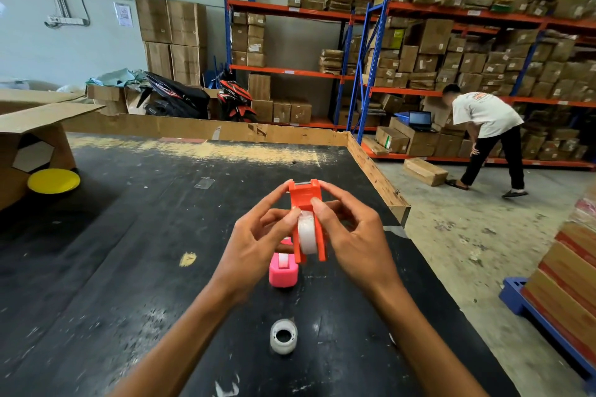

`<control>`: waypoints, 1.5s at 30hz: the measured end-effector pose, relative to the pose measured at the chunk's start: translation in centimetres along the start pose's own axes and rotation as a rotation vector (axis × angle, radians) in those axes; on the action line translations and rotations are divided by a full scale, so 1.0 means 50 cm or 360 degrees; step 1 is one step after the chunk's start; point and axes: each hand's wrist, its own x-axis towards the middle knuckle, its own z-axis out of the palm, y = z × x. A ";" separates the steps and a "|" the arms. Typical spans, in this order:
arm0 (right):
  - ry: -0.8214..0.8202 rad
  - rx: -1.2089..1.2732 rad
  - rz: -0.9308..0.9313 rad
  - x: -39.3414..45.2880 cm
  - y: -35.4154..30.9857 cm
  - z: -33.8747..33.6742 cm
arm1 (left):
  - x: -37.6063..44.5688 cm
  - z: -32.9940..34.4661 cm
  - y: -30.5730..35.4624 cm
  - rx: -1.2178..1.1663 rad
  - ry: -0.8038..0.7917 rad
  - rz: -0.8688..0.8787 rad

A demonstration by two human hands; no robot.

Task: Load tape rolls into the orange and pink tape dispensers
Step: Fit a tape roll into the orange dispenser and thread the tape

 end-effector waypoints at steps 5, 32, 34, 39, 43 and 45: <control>-0.0094 -0.0111 0.0005 0.017 -0.003 -0.006 | 0.012 -0.013 0.013 0.0040 -0.0006 -0.0065; -0.0110 -0.0113 -0.0008 0.023 0.004 -0.016 | 0.016 -0.024 0.010 0.0218 -0.0185 -0.0016; -0.0164 -0.0055 0.0001 0.029 0.003 -0.024 | 0.015 -0.027 0.011 0.0210 -0.0206 -0.0014; -0.0286 0.0152 0.0055 0.041 -0.004 -0.039 | 0.012 -0.032 0.005 0.0187 -0.0228 -0.0007; -0.0324 0.0138 0.0061 0.045 -0.003 -0.042 | 0.010 -0.034 0.000 0.0207 -0.0229 0.0012; -0.0333 0.0135 0.0048 0.043 -0.002 -0.044 | 0.009 -0.033 -0.002 0.0217 -0.0218 0.0014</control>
